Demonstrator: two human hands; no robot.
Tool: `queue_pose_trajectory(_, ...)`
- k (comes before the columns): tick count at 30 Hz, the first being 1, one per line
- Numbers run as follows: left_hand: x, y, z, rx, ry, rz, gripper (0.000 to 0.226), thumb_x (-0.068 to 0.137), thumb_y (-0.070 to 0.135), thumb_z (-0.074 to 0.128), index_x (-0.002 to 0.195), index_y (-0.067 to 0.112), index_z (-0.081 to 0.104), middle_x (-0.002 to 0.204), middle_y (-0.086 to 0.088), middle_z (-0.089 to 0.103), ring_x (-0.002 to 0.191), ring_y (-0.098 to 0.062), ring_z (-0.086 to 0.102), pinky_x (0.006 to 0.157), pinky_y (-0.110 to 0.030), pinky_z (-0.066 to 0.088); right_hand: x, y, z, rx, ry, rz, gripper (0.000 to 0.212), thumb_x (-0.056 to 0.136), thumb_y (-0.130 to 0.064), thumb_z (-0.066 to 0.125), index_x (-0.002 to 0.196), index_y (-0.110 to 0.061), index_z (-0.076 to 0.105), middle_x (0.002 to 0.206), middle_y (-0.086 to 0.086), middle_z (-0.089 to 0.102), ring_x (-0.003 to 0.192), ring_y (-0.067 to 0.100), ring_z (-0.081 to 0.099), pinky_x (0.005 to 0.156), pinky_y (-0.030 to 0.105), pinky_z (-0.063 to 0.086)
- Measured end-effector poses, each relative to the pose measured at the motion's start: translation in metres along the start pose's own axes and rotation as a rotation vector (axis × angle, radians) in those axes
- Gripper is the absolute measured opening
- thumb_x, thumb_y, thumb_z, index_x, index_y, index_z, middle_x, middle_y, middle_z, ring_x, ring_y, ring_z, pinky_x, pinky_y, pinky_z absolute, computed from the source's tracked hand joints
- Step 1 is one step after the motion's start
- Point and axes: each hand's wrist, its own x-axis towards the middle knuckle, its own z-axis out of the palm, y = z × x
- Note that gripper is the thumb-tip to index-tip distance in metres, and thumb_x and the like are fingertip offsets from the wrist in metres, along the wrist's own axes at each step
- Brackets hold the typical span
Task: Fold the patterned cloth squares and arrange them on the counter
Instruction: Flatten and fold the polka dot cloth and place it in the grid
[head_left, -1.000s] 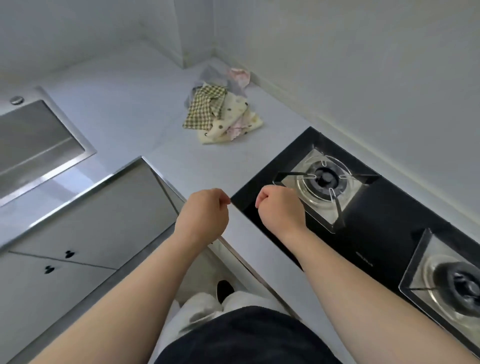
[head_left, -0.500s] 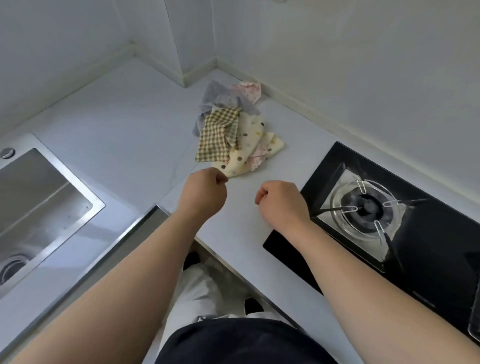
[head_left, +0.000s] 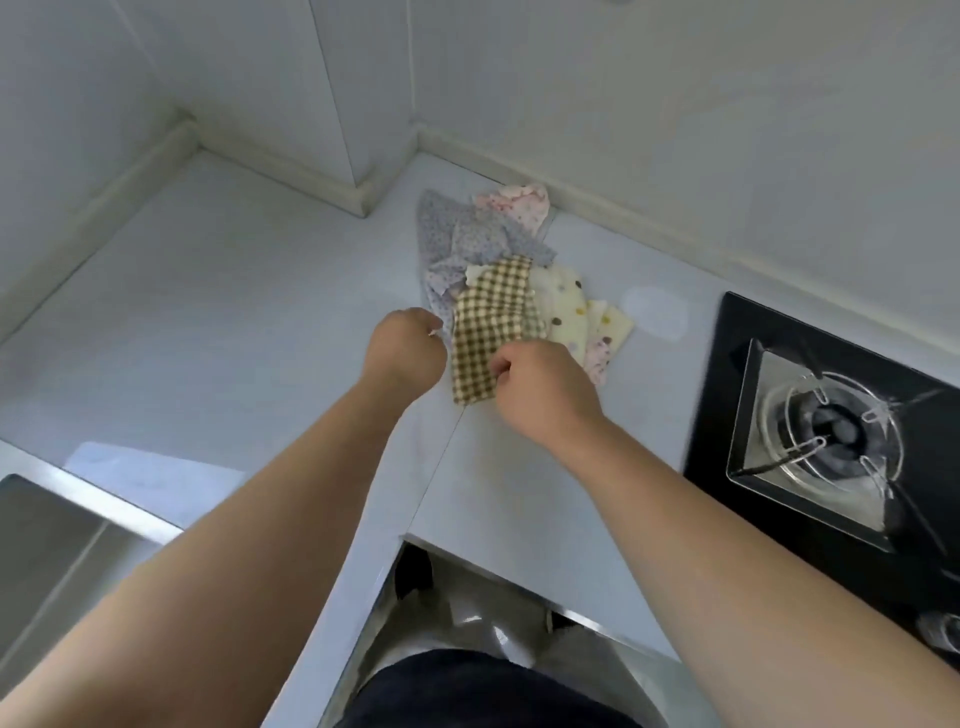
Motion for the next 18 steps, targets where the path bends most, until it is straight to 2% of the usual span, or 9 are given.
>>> queue_pose_trajectory(3, 0.003, -0.006, 0.005, -0.044, -0.072, 0.025, 0.034, 0.097, 0.012, 0.05, 0.126, 0.018, 0.066, 0.136, -0.005, 0.06, 0.113, -0.027, 0.063, 0.094, -0.034, 0.053, 0.0, 0.0, 0.007, -0.006, -0.011, 0.069, 0.032, 0.093, -0.01, 0.054, 0.115, -0.025, 0.072, 0.119, -0.002, 0.068, 0.101, 0.023, 0.065, 0.082, 0.038, 0.058)
queue_pose_trajectory(5, 0.005, -0.009, 0.007, -0.014, -0.081, 0.057, 0.034, 0.097, 0.012, 0.052, 0.129, 0.017, 0.064, 0.141, -0.005, 0.054, 0.113, -0.026, 0.061, 0.088, -0.03, 0.049, 0.0, 0.003, 0.012, -0.014, -0.006, 0.112, 0.034, 0.094, -0.012, 0.055, 0.119, -0.027, 0.071, 0.121, -0.004, 0.067, 0.1, 0.022, 0.065, 0.08, 0.037, 0.058)
queue_pose_trajectory(8, 0.014, -0.009, 0.002, 0.009, -0.051, 0.072, 0.034, 0.098, 0.012, 0.052, 0.131, 0.014, 0.063, 0.147, -0.006, 0.043, 0.096, -0.023, 0.059, 0.079, -0.026, 0.042, -0.001, 0.004, 0.017, 0.002, 0.013, 0.155, 0.037, 0.094, -0.009, 0.053, 0.12, -0.029, 0.071, 0.124, -0.002, 0.066, 0.101, 0.022, 0.064, 0.082, 0.037, 0.057)
queue_pose_trajectory(9, 0.018, -0.007, 0.0, 0.014, -0.045, 0.091, 0.035, 0.098, 0.011, 0.052, 0.132, 0.012, 0.062, 0.149, -0.006, 0.04, 0.098, -0.024, 0.061, 0.081, -0.025, 0.042, -0.001, 0.004, 0.018, 0.004, 0.016, 0.162, 0.038, 0.095, -0.008, 0.052, 0.12, -0.029, 0.071, 0.125, -0.002, 0.065, 0.103, 0.023, 0.064, 0.084, 0.037, 0.057)
queue_pose_trajectory(11, 0.024, -0.002, -0.003, 0.052, -0.041, 0.144, 0.04, 0.096, 0.007, 0.052, 0.136, 0.01, 0.059, 0.155, -0.005, 0.033, 0.116, -0.029, 0.06, 0.09, -0.026, 0.043, -0.001, 0.002, 0.018, 0.007, 0.021, 0.157, 0.039, 0.095, -0.007, 0.051, 0.12, -0.029, 0.071, 0.126, -0.002, 0.064, 0.107, 0.024, 0.063, 0.086, 0.038, 0.057)
queue_pose_trajectory(13, 0.029, 0.003, -0.002, 0.131, -0.051, 0.187, 0.047, 0.095, 0.006, 0.051, 0.141, 0.014, 0.055, 0.164, -0.003, 0.021, 0.13, -0.028, 0.053, 0.101, -0.034, 0.044, -0.001, 0.001, 0.019, 0.008, 0.026, 0.133, 0.038, 0.094, -0.006, 0.052, 0.118, -0.028, 0.072, 0.125, -0.003, 0.064, 0.108, 0.023, 0.062, 0.086, 0.038, 0.056)
queue_pose_trajectory(18, 0.036, 0.006, 0.013, 0.248, -0.056, 0.242, 0.058, 0.097, 0.009, 0.049, 0.152, 0.023, 0.042, 0.17, 0.006, 0.001, 0.14, -0.015, 0.043, 0.099, -0.035, 0.045, 0.007, 0.01, 0.026, 0.056, 0.109, 0.024, 0.031, 0.094, -0.007, 0.053, 0.113, -0.021, 0.073, 0.121, -0.002, 0.065, 0.109, 0.021, 0.061, 0.087, 0.038, 0.055)
